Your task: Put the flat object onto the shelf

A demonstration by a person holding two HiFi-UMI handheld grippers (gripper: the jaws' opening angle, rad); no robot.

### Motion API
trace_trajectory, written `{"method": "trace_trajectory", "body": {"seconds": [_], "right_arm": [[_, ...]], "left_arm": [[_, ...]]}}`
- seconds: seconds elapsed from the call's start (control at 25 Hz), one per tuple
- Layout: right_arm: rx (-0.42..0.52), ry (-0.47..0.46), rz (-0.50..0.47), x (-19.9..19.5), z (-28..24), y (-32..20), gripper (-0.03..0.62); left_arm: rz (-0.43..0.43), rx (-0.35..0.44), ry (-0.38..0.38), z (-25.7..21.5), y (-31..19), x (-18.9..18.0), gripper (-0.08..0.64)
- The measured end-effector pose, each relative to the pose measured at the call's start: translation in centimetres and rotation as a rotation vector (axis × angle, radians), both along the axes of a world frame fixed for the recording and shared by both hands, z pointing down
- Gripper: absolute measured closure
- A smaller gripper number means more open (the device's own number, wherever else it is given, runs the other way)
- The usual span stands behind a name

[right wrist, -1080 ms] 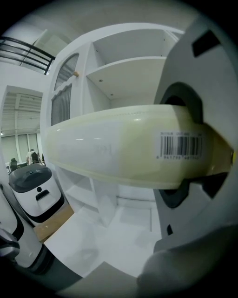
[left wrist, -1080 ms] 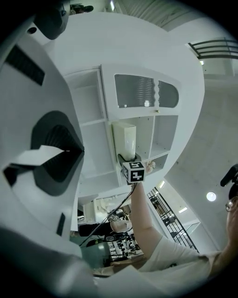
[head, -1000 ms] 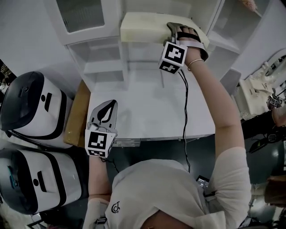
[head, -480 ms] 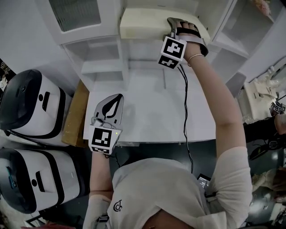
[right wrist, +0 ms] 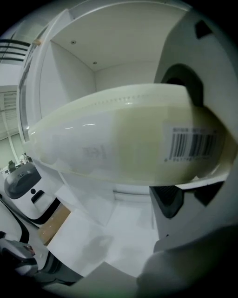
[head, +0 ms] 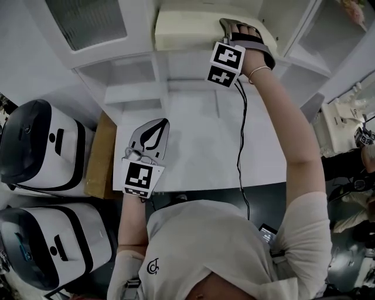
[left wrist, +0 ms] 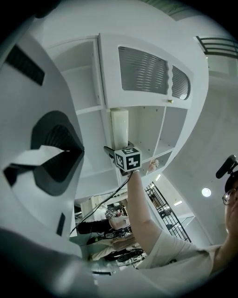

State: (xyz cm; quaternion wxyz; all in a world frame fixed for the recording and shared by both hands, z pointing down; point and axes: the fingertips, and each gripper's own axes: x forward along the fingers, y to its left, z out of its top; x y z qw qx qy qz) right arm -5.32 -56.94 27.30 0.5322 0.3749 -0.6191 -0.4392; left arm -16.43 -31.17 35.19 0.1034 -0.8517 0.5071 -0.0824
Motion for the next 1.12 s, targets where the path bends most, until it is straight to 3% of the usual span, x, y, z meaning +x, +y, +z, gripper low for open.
{"method": "trace_trajectory", "body": {"seconds": [0.72,1.12], "right_arm": [[0.065,-0.004,0.012,-0.9,-0.6,-3.0,0.041],[0.105,-0.063,-0.015,-0.1,-2.9,0.0,0.003]], "left_arm": [[0.082,0.014,0.000,-0.6,-4.4,-1.2,0.546],[0.094,0.025,0.003,-0.9,-3.6,-0.6,0.546]]}}
